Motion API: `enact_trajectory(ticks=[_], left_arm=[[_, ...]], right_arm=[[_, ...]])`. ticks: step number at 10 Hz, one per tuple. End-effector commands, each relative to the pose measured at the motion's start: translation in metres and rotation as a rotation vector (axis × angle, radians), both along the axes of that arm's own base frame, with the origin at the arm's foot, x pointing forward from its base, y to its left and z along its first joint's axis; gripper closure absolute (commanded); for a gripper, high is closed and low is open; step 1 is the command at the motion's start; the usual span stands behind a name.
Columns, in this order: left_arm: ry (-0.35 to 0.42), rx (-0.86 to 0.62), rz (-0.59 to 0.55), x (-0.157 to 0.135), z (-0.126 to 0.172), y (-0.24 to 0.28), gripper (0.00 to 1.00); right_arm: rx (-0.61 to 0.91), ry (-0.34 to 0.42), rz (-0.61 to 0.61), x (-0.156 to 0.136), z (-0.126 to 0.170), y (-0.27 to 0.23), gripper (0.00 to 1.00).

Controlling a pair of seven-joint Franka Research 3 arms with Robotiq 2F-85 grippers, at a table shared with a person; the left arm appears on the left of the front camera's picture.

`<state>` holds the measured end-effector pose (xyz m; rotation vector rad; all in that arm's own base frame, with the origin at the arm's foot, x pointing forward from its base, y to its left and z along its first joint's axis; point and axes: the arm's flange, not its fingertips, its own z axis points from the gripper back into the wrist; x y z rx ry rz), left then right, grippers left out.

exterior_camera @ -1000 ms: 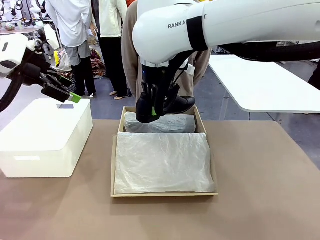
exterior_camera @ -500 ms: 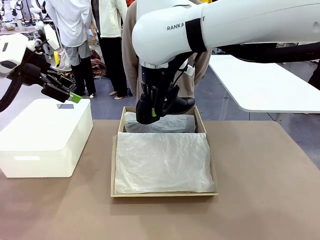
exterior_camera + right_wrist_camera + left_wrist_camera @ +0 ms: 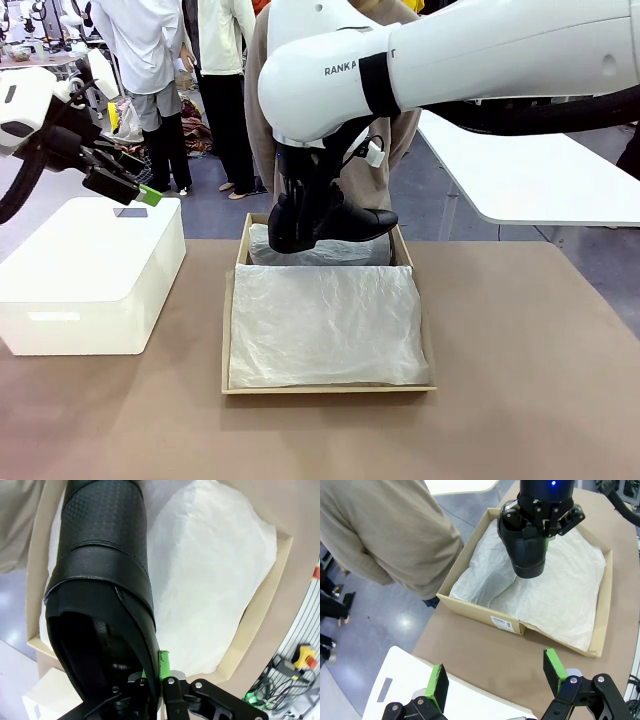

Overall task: Pack the shoes into the box.
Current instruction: Place the other shoe of the Shoes into the Shoes Box.

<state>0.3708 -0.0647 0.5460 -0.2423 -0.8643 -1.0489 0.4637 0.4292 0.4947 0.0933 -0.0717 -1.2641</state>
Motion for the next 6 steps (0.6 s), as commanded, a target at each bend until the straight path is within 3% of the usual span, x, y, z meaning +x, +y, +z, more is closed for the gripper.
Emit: enact_trajectory(ticks=[1,6], left_arm=[[-0.005,-0.006,-0.017,0.001,-0.001,0.002,0.0],[-0.005,-0.006,-0.017,0.001,-0.001,0.002,0.0]], right_arm=[[0.02,-0.036,-0.105,0.005,0.004,0.016,1.0],[0.038,-0.042,-0.163,0.019,-0.017,0.022,1.0]])
